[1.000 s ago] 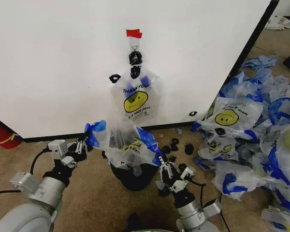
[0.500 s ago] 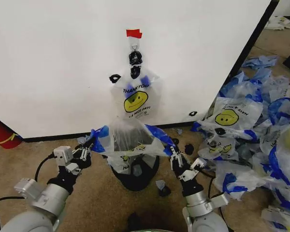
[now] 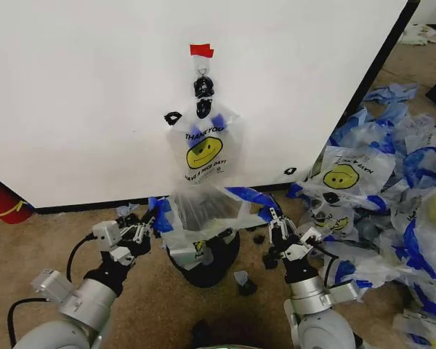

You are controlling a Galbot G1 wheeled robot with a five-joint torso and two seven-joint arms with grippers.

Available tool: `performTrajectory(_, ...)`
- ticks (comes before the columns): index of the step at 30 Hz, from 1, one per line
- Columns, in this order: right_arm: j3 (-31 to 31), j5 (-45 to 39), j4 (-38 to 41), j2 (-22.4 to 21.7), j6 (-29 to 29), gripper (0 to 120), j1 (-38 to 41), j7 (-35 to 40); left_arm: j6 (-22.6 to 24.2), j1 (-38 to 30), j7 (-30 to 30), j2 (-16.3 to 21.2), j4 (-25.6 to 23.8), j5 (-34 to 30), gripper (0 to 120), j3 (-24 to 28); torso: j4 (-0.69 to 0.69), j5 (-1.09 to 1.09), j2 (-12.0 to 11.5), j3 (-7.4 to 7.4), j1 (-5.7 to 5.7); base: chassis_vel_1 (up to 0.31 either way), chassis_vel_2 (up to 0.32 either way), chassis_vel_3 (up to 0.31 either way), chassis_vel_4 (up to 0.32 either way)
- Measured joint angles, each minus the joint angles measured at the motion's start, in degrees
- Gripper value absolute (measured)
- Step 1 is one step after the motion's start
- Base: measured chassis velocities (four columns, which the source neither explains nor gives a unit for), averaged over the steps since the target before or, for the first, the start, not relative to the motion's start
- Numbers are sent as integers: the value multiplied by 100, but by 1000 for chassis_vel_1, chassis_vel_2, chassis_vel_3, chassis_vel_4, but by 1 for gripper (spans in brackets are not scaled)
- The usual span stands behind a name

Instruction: Pick up the garbage bag from the wall and place it over the trash bin.

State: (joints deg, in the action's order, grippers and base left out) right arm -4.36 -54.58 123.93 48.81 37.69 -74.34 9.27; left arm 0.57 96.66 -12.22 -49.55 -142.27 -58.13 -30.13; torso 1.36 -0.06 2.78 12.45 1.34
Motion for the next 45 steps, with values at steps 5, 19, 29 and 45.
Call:
performTrajectory(5,75,42,-41,-2,16,0,-131,-13,-32,-2,18,-93,95,135,0,206,0,0,0,0,0,0,0,0,0)
performTrajectory(19,-516,205,-447,282,23,0,265,6,-138,-63,93,-184,339,325,0,178,-1,0,0,0,0,0,0,0,0)
performTrajectory(29,-1237,533,-556,446,-69,0,736,206,-225,31,105,-145,353,387,0,-4,-1,-1,0,0,0,0,0,0,0)
performTrajectory(45,-1395,813,-551,620,-77,0,285,343,-250,77,121,-121,374,485,0,-1,0,-1,0,0,0,0,0,0,0)
